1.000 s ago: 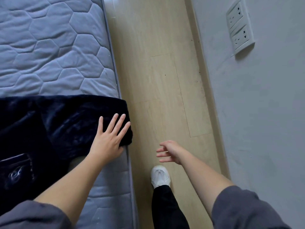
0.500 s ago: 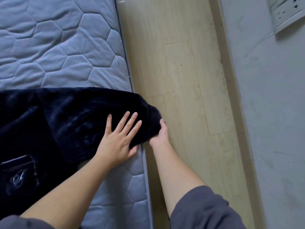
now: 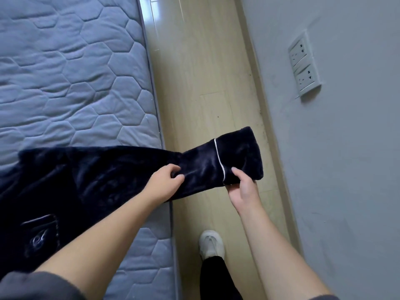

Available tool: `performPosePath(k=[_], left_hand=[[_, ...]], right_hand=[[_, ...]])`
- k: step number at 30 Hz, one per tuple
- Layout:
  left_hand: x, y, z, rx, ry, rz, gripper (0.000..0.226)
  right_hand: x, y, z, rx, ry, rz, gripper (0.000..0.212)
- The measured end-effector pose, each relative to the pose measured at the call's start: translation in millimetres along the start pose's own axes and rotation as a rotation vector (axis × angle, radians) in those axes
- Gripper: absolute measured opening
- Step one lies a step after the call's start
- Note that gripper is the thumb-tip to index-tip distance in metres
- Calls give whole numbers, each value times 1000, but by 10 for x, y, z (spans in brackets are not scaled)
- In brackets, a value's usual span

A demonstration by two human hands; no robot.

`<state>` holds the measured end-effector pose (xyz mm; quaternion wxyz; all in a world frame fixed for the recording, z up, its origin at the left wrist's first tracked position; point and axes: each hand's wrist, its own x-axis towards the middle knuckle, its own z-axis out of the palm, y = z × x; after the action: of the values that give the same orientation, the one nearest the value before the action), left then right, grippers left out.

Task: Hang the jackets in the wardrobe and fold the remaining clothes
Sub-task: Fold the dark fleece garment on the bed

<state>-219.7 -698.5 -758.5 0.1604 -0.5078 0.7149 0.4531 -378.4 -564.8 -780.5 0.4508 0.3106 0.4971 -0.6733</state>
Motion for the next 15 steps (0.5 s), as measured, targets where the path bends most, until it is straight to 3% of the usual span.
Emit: performPosePath(k=[2,4,7,10,12,15], left_hand=[[-59,423,-85,-337,6,-84,24],[-148,763,-244,-641,-77,-207,26],[-293,978,-574,-816,-245,-334,62],[-551,942,-902,-850,-380,-360,83],[-720,795,-1051,-744,-249,-369,78],[-1001,406,-1245,-517,115,-362,35]], right_hand=[[-222,-89,80,-220,-57,-128,36],[-497,-79,193,-557,-148,-288,30],[-909,37,384,-961,-400,-471,29],[-1212,216,575,-1263,-690,-700,56],[-1376,367,687,-1400,-762,-797,64],[-1675,686,816,-1582,-853,-955,62]])
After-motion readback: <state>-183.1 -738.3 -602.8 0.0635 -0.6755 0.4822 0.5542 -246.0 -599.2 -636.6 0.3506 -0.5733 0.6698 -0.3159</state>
